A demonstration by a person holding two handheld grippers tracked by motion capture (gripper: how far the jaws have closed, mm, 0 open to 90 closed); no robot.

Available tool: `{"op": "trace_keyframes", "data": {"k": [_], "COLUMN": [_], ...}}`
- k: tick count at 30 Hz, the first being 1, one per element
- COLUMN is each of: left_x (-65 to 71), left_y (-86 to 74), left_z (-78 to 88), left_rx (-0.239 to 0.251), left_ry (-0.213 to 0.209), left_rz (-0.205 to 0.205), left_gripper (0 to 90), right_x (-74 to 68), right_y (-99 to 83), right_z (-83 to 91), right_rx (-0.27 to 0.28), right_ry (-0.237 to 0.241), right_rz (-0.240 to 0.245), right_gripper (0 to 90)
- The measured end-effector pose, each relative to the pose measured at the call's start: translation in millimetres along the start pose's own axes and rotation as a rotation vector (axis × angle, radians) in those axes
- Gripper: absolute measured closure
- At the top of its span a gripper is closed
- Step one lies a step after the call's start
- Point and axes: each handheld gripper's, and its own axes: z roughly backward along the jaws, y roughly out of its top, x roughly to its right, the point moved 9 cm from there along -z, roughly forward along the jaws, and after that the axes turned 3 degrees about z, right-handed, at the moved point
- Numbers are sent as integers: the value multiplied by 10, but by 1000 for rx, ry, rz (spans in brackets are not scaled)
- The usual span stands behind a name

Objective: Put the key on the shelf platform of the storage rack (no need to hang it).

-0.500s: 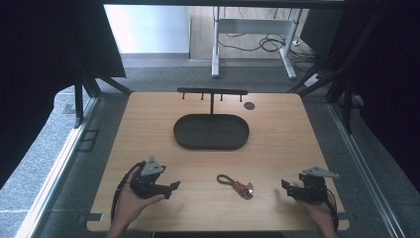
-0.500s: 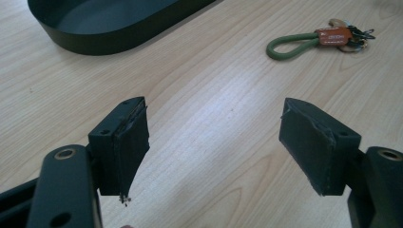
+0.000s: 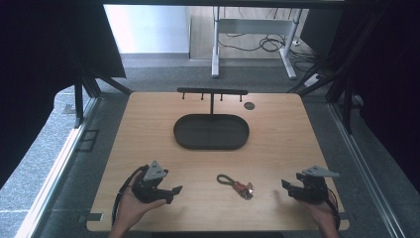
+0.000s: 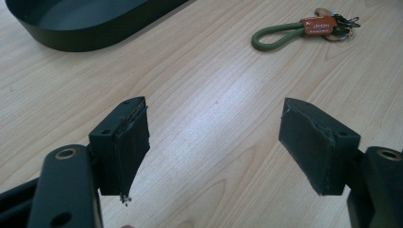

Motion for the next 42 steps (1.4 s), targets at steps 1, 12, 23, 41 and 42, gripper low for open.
{"op": "trace_keyframes", "data": {"k": [1, 12, 23, 41, 42], "left_x": [11, 28, 15, 41, 37], "left_y": [16, -22, -30, -27, -31], "left_z": [8, -102, -103, -164, -168], "left_rx": [4, -23, -19, -34, -35], "left_ry": [1, -28, -38, -48, -49], "left_rz": [-3, -5, -7, -20, -19], "left_gripper": [260, 265, 266, 266, 266], "right_x": [-22, -130, -450, -918, -957], "right_y": [15, 179, 509, 692, 704], "right_z": [1, 63, 90, -172, -217], "right_rx": [0, -52, -151, -280, -292], "right_ry": [9, 69, 117, 188, 195], "right_rz": [7, 78, 210, 357, 368], "right_gripper": [343, 387, 423, 461, 463]}}
